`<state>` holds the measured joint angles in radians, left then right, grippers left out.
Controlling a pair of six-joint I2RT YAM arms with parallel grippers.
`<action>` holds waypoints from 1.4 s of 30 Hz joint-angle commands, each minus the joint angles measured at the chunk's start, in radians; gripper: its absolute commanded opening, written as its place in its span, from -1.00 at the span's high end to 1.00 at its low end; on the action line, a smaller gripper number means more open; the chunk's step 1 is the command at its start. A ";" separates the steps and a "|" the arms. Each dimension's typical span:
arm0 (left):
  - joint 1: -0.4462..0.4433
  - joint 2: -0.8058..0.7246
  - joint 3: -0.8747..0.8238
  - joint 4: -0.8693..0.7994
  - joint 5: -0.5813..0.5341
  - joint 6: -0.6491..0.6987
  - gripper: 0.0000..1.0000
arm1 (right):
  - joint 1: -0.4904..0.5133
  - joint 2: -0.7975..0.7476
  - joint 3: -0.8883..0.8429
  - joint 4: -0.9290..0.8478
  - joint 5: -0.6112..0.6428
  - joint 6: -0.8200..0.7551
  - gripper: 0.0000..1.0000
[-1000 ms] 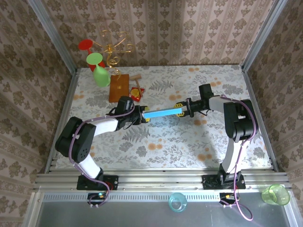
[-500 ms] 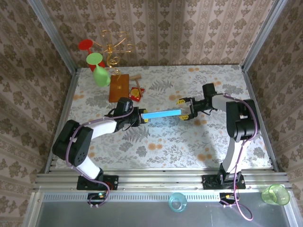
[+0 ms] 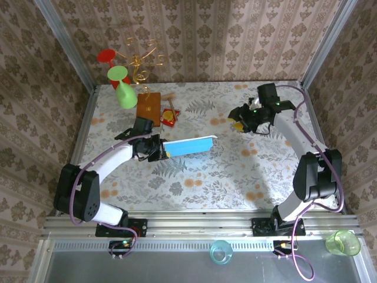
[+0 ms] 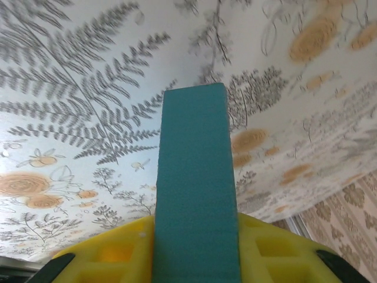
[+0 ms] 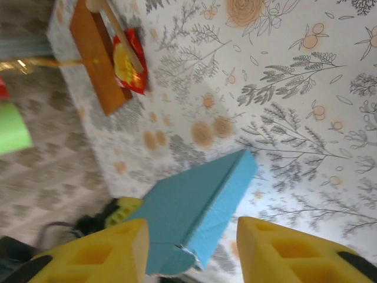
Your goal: Fold the paper box
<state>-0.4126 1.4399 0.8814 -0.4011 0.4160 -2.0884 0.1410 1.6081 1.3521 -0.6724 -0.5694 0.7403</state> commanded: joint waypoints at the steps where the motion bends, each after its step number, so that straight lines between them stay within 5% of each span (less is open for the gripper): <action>1: 0.016 0.015 -0.001 -0.084 0.021 -0.063 0.77 | 0.100 -0.057 -0.031 -0.034 0.213 -0.295 0.25; 7: 0.054 0.048 0.006 -0.116 0.020 -0.033 0.79 | 0.216 -0.157 -0.126 0.109 0.241 -0.509 0.36; 15: 0.090 0.111 0.023 -0.118 0.024 0.004 0.83 | 0.269 -0.032 0.005 -0.043 0.296 -0.693 0.31; 42: 0.129 0.151 0.026 -0.143 0.020 0.056 0.85 | 0.332 0.133 0.177 -0.136 0.332 -0.825 0.36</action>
<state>-0.2996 1.5497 0.9134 -0.4648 0.5282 -2.0640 0.4694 1.7237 1.4879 -0.7887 -0.2386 -0.0586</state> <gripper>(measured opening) 0.305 0.325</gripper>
